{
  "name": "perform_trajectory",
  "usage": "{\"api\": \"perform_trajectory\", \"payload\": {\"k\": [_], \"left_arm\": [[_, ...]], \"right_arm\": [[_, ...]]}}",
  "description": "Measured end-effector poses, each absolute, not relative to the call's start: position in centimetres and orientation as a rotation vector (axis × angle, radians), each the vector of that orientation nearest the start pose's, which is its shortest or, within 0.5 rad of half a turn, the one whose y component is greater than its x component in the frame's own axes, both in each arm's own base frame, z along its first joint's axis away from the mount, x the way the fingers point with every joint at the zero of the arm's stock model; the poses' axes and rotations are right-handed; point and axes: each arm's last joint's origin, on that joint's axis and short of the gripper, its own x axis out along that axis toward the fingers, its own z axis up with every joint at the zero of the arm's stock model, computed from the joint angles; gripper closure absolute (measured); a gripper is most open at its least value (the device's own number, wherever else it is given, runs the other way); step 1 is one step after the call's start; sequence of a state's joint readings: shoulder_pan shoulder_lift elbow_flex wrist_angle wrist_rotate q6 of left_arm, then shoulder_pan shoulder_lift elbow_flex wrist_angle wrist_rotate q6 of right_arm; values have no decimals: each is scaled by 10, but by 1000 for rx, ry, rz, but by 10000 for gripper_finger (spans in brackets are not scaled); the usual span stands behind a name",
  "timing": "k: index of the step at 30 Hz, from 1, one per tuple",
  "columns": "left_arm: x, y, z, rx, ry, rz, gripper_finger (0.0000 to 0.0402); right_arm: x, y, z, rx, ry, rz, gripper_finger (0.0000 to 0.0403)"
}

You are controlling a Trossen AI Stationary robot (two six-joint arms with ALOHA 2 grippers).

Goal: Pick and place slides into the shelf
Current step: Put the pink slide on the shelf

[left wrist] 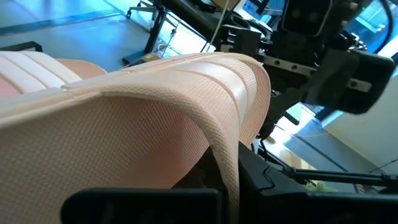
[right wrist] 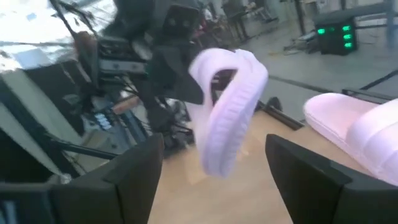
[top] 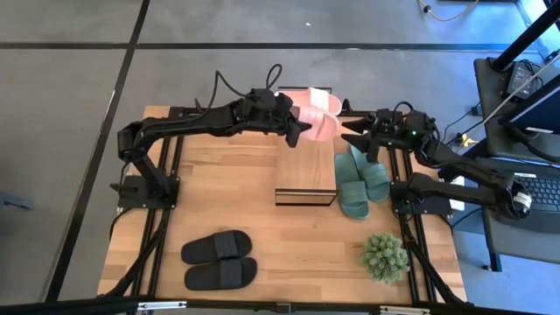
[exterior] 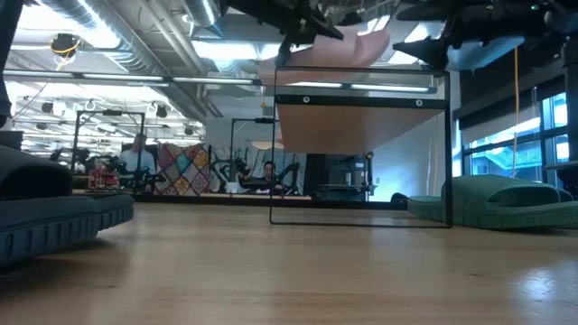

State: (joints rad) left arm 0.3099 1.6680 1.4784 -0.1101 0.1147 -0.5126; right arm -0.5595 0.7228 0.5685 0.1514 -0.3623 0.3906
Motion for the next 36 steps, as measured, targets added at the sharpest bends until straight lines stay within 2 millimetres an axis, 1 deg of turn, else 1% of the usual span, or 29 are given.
{"api": "perform_trajectory", "payload": {"k": [3,6,10,13,17,24,30,32,36], "left_arm": [[372,116,351,-569,237,266,401],[372,116,351,-560,239,265,401],[372,116,350,-552,242,265,399],[372,116,350,-547,250,266,400],[372,115,349,-547,256,268,399],[372,115,349,-546,258,265,399],[371,115,350,-545,255,257,396],[371,115,350,-546,254,256,385],[372,114,350,-542,255,252,361]], "right_arm": [[157,-82,298,358,-3,-242,120],[166,-82,298,353,22,-237,120],[176,-83,303,354,33,-219,120],[180,-84,305,359,48,-218,129],[183,-85,306,361,50,-225,167],[182,-85,304,365,64,-234,268],[182,-86,303,298,82,-242,345],[182,-86,303,298,83,-242,358],[182,-86,302,300,90,-239,358]]}}
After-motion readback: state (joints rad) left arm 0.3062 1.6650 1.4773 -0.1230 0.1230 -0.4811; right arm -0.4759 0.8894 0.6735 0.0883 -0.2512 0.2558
